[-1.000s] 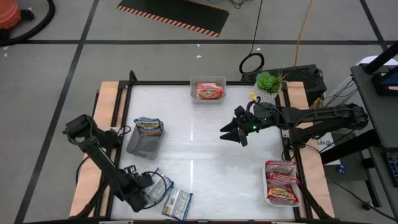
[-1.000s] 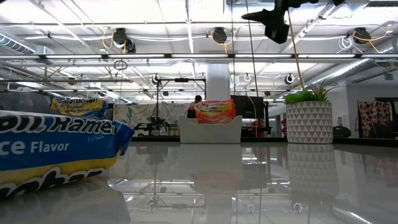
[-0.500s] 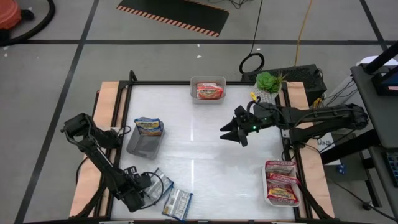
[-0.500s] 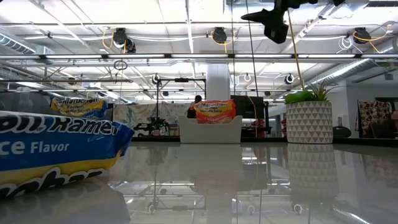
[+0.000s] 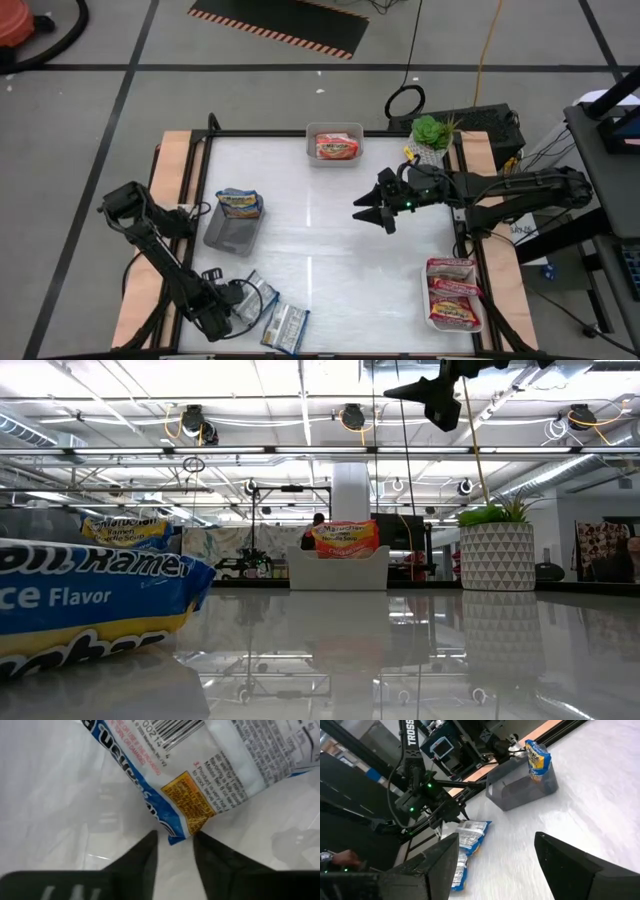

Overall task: Sort Maruchan noodles
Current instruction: Put the left blue noodle pack into the black bin

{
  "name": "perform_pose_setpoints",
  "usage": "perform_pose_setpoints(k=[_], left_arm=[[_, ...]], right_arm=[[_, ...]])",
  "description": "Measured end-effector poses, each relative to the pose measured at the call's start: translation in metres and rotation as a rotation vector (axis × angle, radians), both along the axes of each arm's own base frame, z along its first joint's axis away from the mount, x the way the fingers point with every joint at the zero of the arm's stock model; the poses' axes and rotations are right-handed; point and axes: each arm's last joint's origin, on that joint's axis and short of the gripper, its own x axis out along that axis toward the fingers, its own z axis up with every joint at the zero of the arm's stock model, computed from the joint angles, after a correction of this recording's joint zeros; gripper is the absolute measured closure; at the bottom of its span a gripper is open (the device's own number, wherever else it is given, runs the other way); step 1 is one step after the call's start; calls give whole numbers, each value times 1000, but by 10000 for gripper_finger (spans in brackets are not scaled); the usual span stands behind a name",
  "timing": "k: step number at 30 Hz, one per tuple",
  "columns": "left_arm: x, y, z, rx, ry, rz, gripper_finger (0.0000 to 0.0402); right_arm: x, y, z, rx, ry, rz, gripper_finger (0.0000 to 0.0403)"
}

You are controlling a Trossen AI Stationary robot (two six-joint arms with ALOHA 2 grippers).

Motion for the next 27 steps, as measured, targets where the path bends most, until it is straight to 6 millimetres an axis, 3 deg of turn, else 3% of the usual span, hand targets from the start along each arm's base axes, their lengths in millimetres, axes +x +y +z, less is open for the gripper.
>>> perform_pose_setpoints(k=[9,19,27], left_arm=[[5,-2,2,-2,-63,56,393],[15,-9,11,13,-181,72,399],[30,-25,40,-28,-280,-30,400]], right_arm=[[0,1,0,21,2,-5,149],[0,1,0,56,7,-16,149],[0,0,-1,55,18,-22,149]])
